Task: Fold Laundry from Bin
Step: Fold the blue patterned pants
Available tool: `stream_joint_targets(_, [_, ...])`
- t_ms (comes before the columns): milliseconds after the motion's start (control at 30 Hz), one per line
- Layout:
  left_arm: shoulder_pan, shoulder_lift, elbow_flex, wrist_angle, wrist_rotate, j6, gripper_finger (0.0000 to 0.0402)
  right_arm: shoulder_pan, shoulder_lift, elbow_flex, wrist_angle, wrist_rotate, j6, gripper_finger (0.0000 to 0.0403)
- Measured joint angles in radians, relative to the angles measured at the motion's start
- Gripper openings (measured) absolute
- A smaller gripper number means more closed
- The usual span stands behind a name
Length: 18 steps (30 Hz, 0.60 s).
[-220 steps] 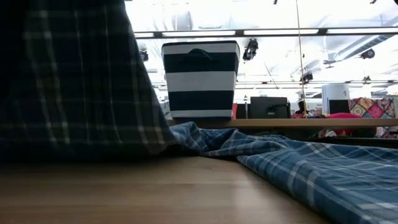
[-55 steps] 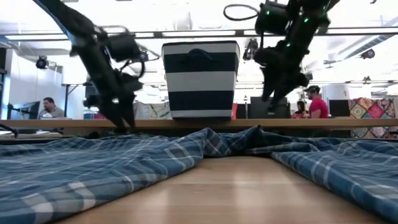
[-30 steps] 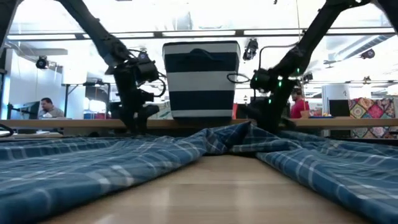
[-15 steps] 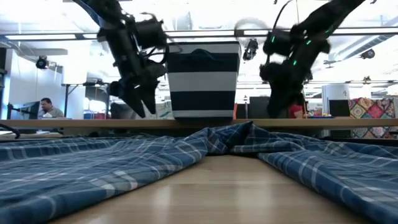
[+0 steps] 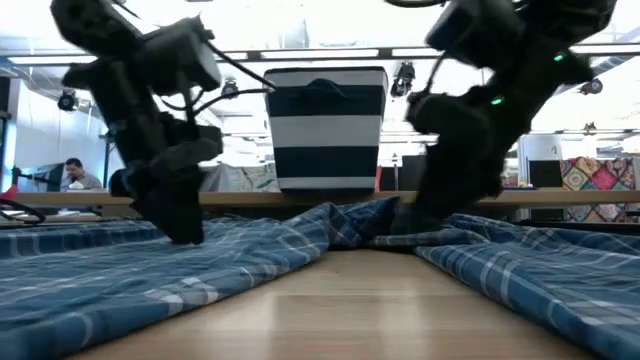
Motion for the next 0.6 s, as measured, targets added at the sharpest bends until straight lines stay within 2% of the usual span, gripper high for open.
stream_joint_targets(67, [0.003,-0.011,-0.024,0.003,-0.016,0.047,0.0191,0.017,0.098,0.063,0.07,-0.01,0.0,0.0151])
stream_joint_targets(167, [0.019,-0.023,-0.026,-0.011,-0.019,0.127,0.0191,0.021,0.23,0.199,0.176,-0.116,0.0,0.0151])
stream_joint_targets(233, [0.026,-0.035,-0.002,-0.042,-0.013,0.157,0.0191,0.021,0.286,0.307,0.152,-0.161,0.006,0.0151])
stream_joint_targets(400, [-0.002,-0.061,0.097,-0.228,0.002,0.203,0.0191,0.023,0.291,0.486,-0.274,-0.125,-0.012,0.0151])
stream_joint_targets(500, [-0.079,-0.083,0.146,-0.275,0.029,0.183,0.0191,0.027,0.22,0.494,-0.523,-0.118,0.022,0.0151])
stream_joint_targets(600, [-0.167,-0.086,0.155,-0.27,0.037,0.145,0.0191,0.032,0.122,0.418,-0.666,-0.107,0.074,0.0151])
